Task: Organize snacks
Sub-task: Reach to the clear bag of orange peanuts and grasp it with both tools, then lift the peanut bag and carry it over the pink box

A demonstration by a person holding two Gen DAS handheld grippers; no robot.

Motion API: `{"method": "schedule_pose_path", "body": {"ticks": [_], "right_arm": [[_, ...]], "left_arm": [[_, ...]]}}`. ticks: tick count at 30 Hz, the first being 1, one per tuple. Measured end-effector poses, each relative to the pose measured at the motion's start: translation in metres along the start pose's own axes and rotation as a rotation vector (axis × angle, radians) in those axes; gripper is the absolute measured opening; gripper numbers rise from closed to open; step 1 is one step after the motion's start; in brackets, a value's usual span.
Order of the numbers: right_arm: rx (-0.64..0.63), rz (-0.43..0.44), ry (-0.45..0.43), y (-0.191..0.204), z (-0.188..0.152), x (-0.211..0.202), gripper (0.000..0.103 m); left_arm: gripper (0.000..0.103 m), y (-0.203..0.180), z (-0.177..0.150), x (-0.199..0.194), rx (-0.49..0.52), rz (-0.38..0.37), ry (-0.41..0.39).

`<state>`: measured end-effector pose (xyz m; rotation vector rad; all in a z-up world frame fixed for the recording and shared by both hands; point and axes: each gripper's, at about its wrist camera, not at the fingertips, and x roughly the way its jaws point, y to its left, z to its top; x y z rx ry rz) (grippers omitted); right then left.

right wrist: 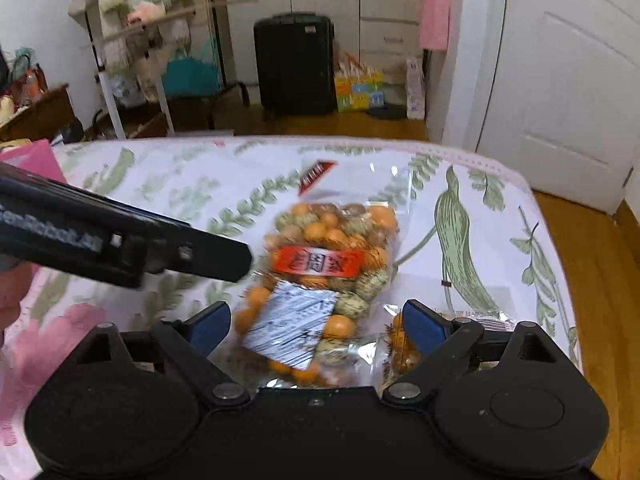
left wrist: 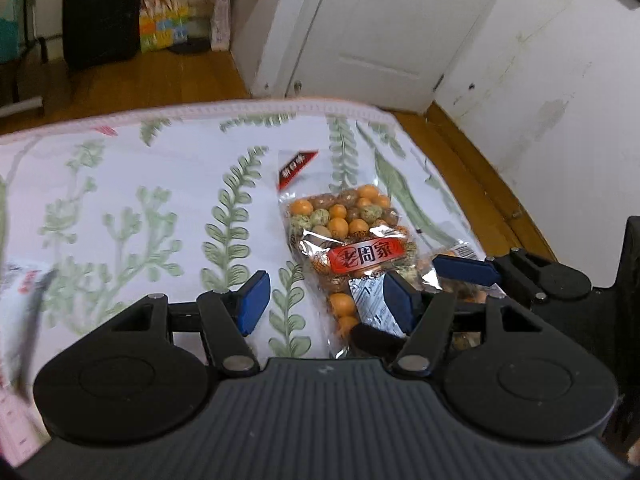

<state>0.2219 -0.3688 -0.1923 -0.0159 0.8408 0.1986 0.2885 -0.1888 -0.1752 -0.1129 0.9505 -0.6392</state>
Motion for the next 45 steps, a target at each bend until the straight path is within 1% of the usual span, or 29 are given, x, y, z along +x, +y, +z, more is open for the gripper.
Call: {"method": "schedule_pose_path", "body": {"ticks": [2,4,5,6,7,9,12,14,15,18,21,24,31,34,40,45], "right_arm": [[-0.005,0.013,0.0,-0.003,0.003,0.005,0.097],[-0.026,0.057,0.019,-0.003,0.007,0.011,0.097],[-0.036,0.076,0.034,-0.002,0.009,0.015,0.101],[-0.044,0.08,0.051,-0.001,0.011,0.019,0.102],[-0.06,0.07,0.057,0.001,0.012,0.023,0.103],[-0.085,0.052,0.055,0.005,0.012,0.029,0.103],[-0.067,0.05,0.04,0.005,0.011,0.03,0.102],[-0.063,0.056,0.026,0.007,0.009,0.026,0.095],[-0.067,0.06,0.023,0.01,0.007,0.023,0.093],[-0.1,0.04,0.028,0.021,0.002,0.014,0.091],[-0.114,0.047,0.028,0.031,-0.005,0.003,0.09],[-0.09,0.063,0.032,0.04,-0.011,-0.008,0.089],[-0.052,0.098,0.025,0.067,-0.031,-0.038,0.088],[-0.056,0.119,0.023,0.081,-0.039,-0.053,0.088],[-0.074,0.146,0.004,0.104,-0.049,-0.085,0.088],[-0.089,0.176,-0.011,0.124,-0.053,-0.109,0.088]], "left_arm": [[0.062,0.003,0.004,0.019,-0.033,-0.029,0.052],[0.062,0.005,0.005,0.037,-0.071,-0.076,0.105],[0.062,0.005,0.005,0.045,-0.065,-0.112,0.141],[0.062,0.003,0.005,0.049,-0.046,-0.119,0.145],[0.06,0.002,0.005,0.049,-0.044,-0.109,0.13],[0.06,0.003,0.007,0.051,-0.053,-0.12,0.138],[0.056,0.006,0.005,0.049,-0.061,-0.136,0.14],[0.056,0.005,0.001,0.044,-0.058,-0.138,0.149],[0.056,0.004,-0.001,0.041,-0.051,-0.134,0.154],[0.054,0.002,-0.003,0.032,-0.053,-0.136,0.187],[0.054,0.0,-0.01,0.022,-0.058,-0.123,0.208],[0.054,-0.004,-0.018,0.009,-0.057,-0.098,0.23],[0.055,-0.009,-0.041,-0.029,-0.033,-0.07,0.286],[0.055,-0.012,-0.053,-0.05,-0.033,-0.053,0.309],[0.055,-0.015,-0.077,-0.097,-0.047,-0.049,0.283],[0.056,-0.021,-0.09,-0.134,-0.039,-0.023,0.26]]}}
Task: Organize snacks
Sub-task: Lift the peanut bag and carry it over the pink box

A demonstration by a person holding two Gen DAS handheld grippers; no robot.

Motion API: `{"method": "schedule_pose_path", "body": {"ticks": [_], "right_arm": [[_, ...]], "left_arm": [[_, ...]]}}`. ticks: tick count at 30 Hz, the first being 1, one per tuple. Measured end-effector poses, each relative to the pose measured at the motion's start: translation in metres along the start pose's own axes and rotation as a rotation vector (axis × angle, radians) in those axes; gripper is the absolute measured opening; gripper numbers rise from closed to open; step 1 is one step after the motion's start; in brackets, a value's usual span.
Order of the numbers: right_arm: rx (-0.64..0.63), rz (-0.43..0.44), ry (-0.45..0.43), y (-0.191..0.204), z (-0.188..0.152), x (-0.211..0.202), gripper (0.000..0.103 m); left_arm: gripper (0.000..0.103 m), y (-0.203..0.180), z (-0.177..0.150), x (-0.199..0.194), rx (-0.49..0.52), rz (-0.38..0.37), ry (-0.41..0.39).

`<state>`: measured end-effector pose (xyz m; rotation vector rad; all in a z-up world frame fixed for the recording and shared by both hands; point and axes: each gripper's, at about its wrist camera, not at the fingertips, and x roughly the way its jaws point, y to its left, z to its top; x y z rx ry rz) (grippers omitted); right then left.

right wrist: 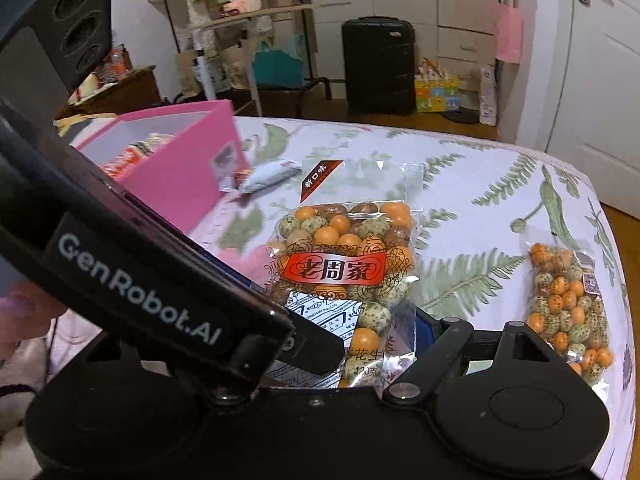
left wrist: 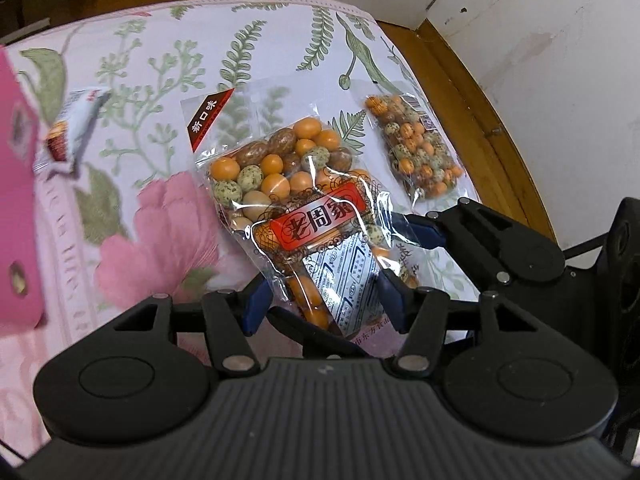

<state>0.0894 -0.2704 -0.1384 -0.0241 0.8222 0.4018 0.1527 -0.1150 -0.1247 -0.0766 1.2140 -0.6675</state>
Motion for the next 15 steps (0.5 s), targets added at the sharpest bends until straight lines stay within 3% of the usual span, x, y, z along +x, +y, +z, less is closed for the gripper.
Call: {"method": "schedule_pose_path", "body": {"ticks": [9,15], "right_arm": [[-0.094,0.089,-0.048,0.053,0.017,-0.026,0.088],[-0.228,0.159,-0.138,0.089,0.047,-0.026,0.088]], "left_arm": [[0.057,0.015,-0.035,-0.07,-0.059,0.032,-0.07],[0.058,0.036,-0.048,-0.124,-0.108,0.107,-0.22]]}}
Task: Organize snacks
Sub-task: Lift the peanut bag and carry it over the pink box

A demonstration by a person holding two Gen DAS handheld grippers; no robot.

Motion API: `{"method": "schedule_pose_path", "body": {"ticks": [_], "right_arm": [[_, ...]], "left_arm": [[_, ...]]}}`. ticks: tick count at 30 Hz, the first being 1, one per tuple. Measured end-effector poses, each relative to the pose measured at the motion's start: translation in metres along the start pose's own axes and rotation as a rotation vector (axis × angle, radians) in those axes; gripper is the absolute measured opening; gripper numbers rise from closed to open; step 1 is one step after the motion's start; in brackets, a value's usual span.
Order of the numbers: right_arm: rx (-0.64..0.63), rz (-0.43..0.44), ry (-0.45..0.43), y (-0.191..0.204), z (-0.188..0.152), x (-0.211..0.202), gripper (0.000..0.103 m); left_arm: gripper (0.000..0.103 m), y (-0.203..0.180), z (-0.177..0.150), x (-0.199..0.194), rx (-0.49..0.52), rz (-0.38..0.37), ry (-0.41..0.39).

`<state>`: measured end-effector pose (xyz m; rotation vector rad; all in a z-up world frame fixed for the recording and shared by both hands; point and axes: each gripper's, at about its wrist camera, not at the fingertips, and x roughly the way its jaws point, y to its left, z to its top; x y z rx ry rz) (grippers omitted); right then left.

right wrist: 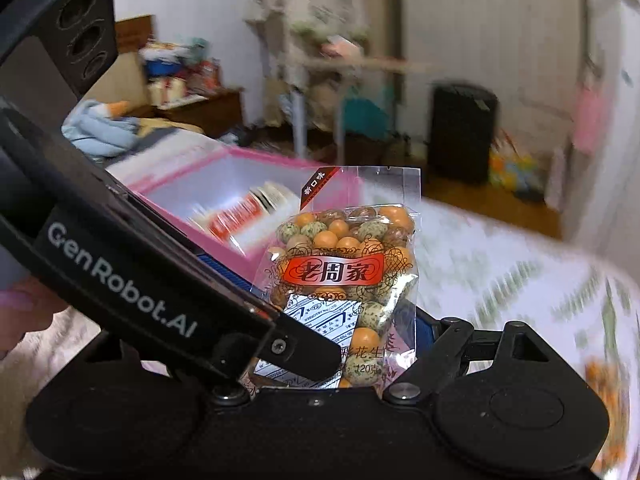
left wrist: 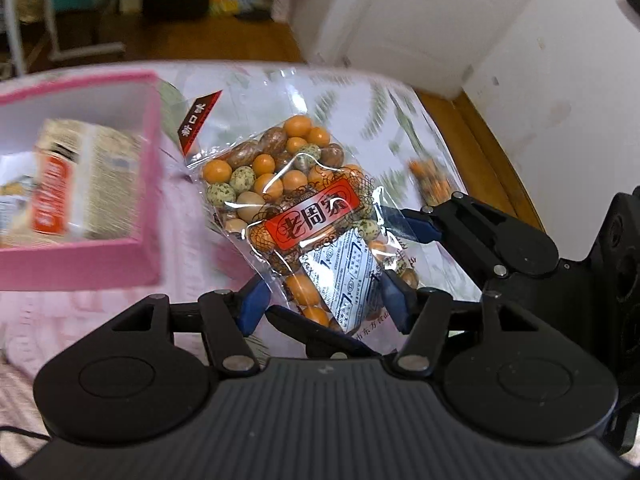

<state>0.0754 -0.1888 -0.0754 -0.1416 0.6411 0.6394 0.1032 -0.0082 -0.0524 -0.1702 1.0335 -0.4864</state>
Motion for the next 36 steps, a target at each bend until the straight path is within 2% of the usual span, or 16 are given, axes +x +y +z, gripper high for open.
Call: {"method": "schedule_pose_path", "body": {"ticks": [4,8,12,15,18,25,29,32,36], "right_arm": [[-0.068,0.079,-0.044,0.014,0.033,0.025,0.088],[-0.121,0.178,-0.062,0.029,0.06,0.06,0.088],[-0.163,0.276,-0.04,0.039,0.084,0.103,0.088],[-0.142,0.338,-0.016,0.043,0.092,0.129,0.088],[-0.116,0.366,-0.003,0.048,0.097,0.148,0.088],[-0.179,0.406,0.047,0.062,0.113,0.182,0.088],[-0.196,0.447,0.136,0.064,0.113,0.209,0.092],[-0.229,0.395,0.158,0.067,0.107,0.213,0.094],[-0.276,0.245,0.142,0.071,0.097,0.199,0.098]], "left_arm": [[0.058,0.034,0.008,-0.03,-0.061,0.062,-0.087],[0.059,0.081,0.012,-0.046,-0.152,0.1,-0.137],[0.059,0.132,0.015,-0.051,-0.272,0.086,-0.165],[0.059,0.164,0.013,-0.052,-0.348,0.058,-0.188],[0.059,0.187,0.012,-0.052,-0.388,0.055,-0.214],[0.059,0.226,0.012,-0.043,-0.472,0.095,-0.243],[0.059,0.234,0.014,-0.03,-0.47,0.172,-0.22],[0.062,0.241,0.012,-0.023,-0.501,0.192,-0.194],[0.063,0.228,0.015,-0.029,-0.425,0.253,-0.242]]}}
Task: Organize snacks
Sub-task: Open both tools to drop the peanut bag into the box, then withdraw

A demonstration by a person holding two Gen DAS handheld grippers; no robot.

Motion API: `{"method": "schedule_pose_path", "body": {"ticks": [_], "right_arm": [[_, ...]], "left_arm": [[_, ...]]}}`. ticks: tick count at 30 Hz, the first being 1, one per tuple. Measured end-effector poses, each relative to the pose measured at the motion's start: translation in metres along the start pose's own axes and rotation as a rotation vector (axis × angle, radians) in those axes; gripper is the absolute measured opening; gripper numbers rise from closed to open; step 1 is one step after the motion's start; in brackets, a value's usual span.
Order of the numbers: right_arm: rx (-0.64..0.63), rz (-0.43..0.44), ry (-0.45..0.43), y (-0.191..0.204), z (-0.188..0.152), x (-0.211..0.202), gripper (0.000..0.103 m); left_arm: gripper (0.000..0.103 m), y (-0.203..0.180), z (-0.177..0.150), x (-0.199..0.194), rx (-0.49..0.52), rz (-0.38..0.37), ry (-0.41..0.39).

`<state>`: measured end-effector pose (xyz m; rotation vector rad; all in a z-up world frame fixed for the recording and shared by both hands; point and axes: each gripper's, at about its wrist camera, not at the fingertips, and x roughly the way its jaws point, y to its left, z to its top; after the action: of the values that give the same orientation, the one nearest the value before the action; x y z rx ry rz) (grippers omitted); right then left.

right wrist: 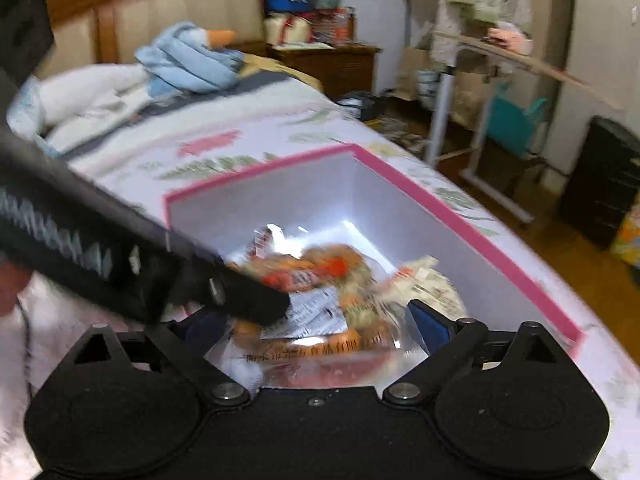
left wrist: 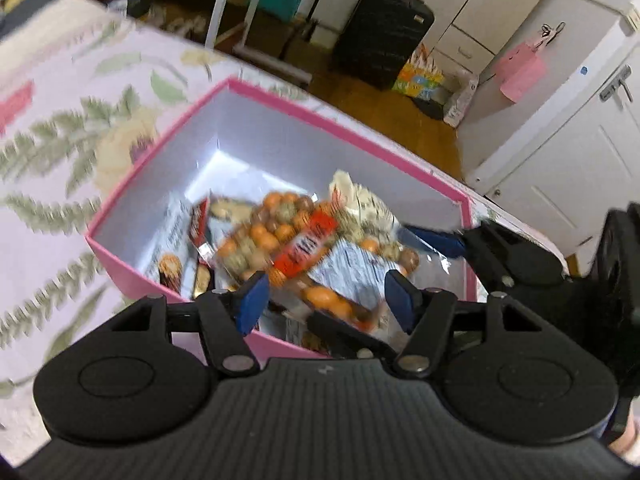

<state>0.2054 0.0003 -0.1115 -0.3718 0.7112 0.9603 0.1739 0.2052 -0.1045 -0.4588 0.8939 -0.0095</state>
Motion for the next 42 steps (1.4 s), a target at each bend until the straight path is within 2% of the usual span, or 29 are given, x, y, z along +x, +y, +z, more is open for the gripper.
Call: {"method": "schedule_pose_path", "body": {"ticks": [5,10,15,20,25,33,36,39,42], "right_arm": [[-0.017,-0.143,-0.031,0.015,-0.007,-0.024,0.099],[0.052,-0.139,-0.072,0.012,-0.012,-0.053,0.099],[0.237,-0.124,-0.148,0.0,-0.038,-0.102,0.099],[0.363,-0.243,-0.153,-0.008,-0.073,-0.144,0.097],[0.478,-0.313,-0.16,-0.014,-0.109,-0.183,0.096],[0.521,-0.454,-0.175,-0.013,-0.158,-0.234,0.096],[0.485,-0.525,-0.176,-0.018,-0.176,-0.245,0.096],[0.471,-0.617,-0.143,-0.032,-0.2,-0.252,0.095],[0.53,-0.695,-0.086,-0.054,-0.227,-0.253,0.094]], "left_arm": [[0.063,-0.007,-0.004,-0.004,0.012,-0.025,0.004],[0.063,-0.021,-0.013,-0.014,0.045,-0.018,0.004],[0.062,-0.04,-0.021,-0.028,0.095,-0.04,0.007],[0.061,-0.073,-0.033,-0.038,0.165,-0.094,0.035],[0.061,-0.108,-0.049,-0.044,0.25,-0.148,0.062],[0.061,-0.173,-0.076,-0.039,0.373,-0.249,0.123],[0.061,-0.194,-0.087,-0.03,0.411,-0.279,0.152],[0.062,-0.217,-0.097,-0.018,0.469,-0.354,0.178],[0.062,-0.239,-0.105,-0.003,0.492,-0.426,0.205]]}}
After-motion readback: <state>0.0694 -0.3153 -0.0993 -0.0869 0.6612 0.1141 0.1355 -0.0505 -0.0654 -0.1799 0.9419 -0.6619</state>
